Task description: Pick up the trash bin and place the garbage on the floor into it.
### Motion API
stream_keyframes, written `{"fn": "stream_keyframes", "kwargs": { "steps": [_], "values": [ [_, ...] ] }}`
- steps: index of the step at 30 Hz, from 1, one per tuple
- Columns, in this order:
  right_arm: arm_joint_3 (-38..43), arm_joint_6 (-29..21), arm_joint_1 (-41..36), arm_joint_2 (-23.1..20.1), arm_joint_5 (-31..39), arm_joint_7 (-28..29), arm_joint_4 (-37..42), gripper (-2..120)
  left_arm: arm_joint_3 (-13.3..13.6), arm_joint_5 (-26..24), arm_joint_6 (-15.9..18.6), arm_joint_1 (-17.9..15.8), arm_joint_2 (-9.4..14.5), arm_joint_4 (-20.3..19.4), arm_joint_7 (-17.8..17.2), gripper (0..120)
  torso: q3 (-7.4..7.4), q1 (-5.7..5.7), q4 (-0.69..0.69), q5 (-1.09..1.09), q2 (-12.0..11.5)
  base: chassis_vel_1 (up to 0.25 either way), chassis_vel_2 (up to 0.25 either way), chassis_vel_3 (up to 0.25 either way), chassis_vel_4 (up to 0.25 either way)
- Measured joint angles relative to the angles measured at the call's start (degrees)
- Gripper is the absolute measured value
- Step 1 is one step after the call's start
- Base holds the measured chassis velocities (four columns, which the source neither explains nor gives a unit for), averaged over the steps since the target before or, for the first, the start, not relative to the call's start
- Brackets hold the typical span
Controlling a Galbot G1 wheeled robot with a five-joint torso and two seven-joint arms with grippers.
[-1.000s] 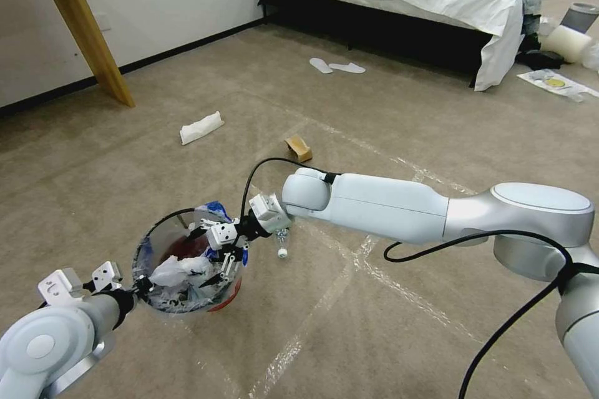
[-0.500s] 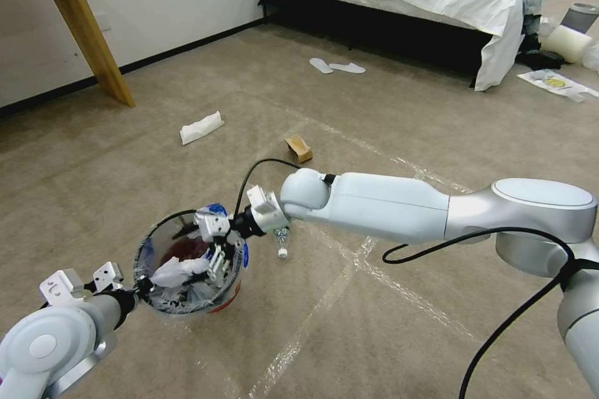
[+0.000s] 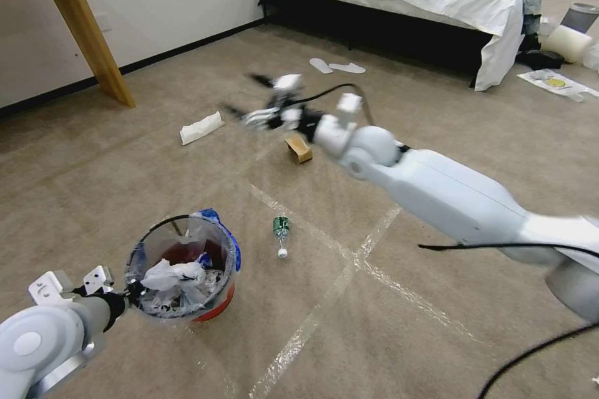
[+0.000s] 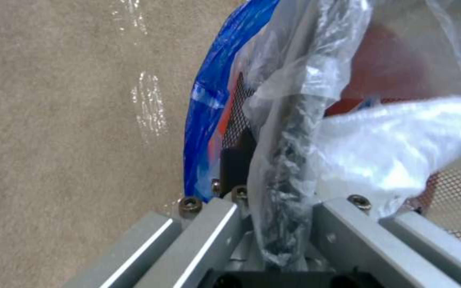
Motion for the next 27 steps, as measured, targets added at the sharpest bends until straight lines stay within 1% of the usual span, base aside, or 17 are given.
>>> {"fn": "stream_keyframes", "kwargs": {
  "steps": [1,2,5,6,7,8,9,11,12,13,14,15,16,17,18,19,27],
  "values": [
    [2.8,-0.6,-2.1,-0.9,0.1,2.3,1.0,100,-0.3,-0.4,0.0,0.0,0.2,-0.1,-0.2,0,0.0,0.0,0.03,0.0,0.0,0.0,0.0,0.0,0.0],
    [2.8,-0.6,-2.1,-0.9,0.1,2.3,1.0,100,-0.3,-0.4,0.0,0.0,0.2,-0.1,-0.2,0,0.0,0.0,0.03,0.0,0.0,0.0,0.0,0.0,0.0],
    [10.1,-1.5,-8.2,-2.4,-1.2,5.7,2.9,100,-0.8,-1.0,0.0,0.0,0.3,-0.1,-0.4,0,0.0,0.0,0.02,-0.01,0.0,0.0,0.0,0.0,0.0],
    [10.1,-1.5,-8.2,-2.4,-1.2,5.7,2.9,100,-0.8,-1.0,0.0,0.0,0.3,-0.1,-0.4,0,0.0,0.0,0.02,-0.01,0.0,0.0,0.0,0.0,0.0],
    [12.3,-2.1,-10.5,-2.4,-1.4,6.8,3.9,100,-0.9,-1.1,0.0,0.1,0.3,-0.1,-0.4,0,0.0,0.0,0.01,-0.02,0.0,0.0,0.0,0.0,0.0],
    [15.0,-2.4,-14.5,-2.0,-2.3,7.7,4.8,100,-1.5,-1.2,0.0,0.6,0.2,-0.3,-0.4,0,-0.01,0.0,0.0,-0.04,0.0,0.0,0.0,0.0,0.0],
    [15.0,-2.4,-14.5,-2.0,-2.3,7.7,4.8,100,-1.5,-1.2,0.0,0.6,0.2,-0.3,-0.4,0,-0.01,0.0,0.0,-0.04,0.0,0.0,0.0,0.0,0.0],
    [17.6,-2.0,-19.7,-1.0,-4.2,7.8,5.0,100,-2.0,-1.1,0.0,1.2,-0.1,-0.7,-0.5,0,0.0,0.0,0.03,0.02,0.0,0.0,0.0,0.0,0.0],
    [17.6,-2.0,-19.7,-1.0,-4.2,7.8,5.0,100,-2.0,-1.1,0.0,1.2,-0.1,-0.7,-0.5,0,0.0,0.0,0.03,0.02,0.0,0.0,0.0,0.0,0.0],
    [19.3,-1.2,-22.9,-0.4,-5.9,7.8,5.0,100,-2.1,-1.1,0.1,1.4,-0.3,-1.0,-0.5,0,0.0,0.0,0.06,-0.02,0.0,0.0,0.0,0.0,0.0],
    [20.8,-0.4,-25.3,0.2,-7.7,8.2,4.8,100,-2.1,-1.0,0.1,1.6,-0.5,-1.2,-0.5,0,-0.01,0.0,0.04,-0.04,0.0,0.0,0.0,0.0,0.0],
    [20.8,-0.4,-25.3,0.2,-7.7,8.2,4.8,100,-2.1,-1.0,0.1,1.6,-0.5,-1.2,-0.5,0,-0.01,0.0,0.04,-0.04,0.0,0.0,0.0,0.0,0.0],
    [22.3,0.1,-27.5,0.5,-9.3,8.9,4.7,100,-2.1,-0.8,0.1,1.8,-0.7,-1.5,-0.5,0,0.0,0.0,0.03,-0.01,0.0,0.0,0.0,0.0,0.0],
    [23.3,0.3,-29.0,0.7,-10.2,9.7,4.7,100,-2.1,-0.6,0.1,1.9,-0.9,-1.7,-0.4,0,0.0,0.0,0.01,-0.01,0.0,0.0,0.0,0.0,0.0],
    [23.3,0.3,-29.0,0.7,-10.2,9.7,4.7,100,-2.1,-0.6,0.1,1.9,-0.9,-1.7,-0.4,0,0.0,0.0,0.01,-0.01,0.0,0.0,0.0,0.0,0.0],
    [24.9,0.7,-31.4,1.1,-11.6,10.8,4.7,100,-2.0,-0.3,0.1,2.1,-1.2,-1.9,-0.3,0,0.0,0.0,0.01,-0.03,0.0,0.0,0.0,0.0,0.0],
    [28.5,1.1,-36.3,2.4,-13.4,12.1,5.4,100,-1.8,0.2,-0.1,2.2,-1.7,-2.7,-0.4,0,0.0,0.0,0.03,-0.03,0.0,0.0,0.0,0.0,0.0]
  ]
}}
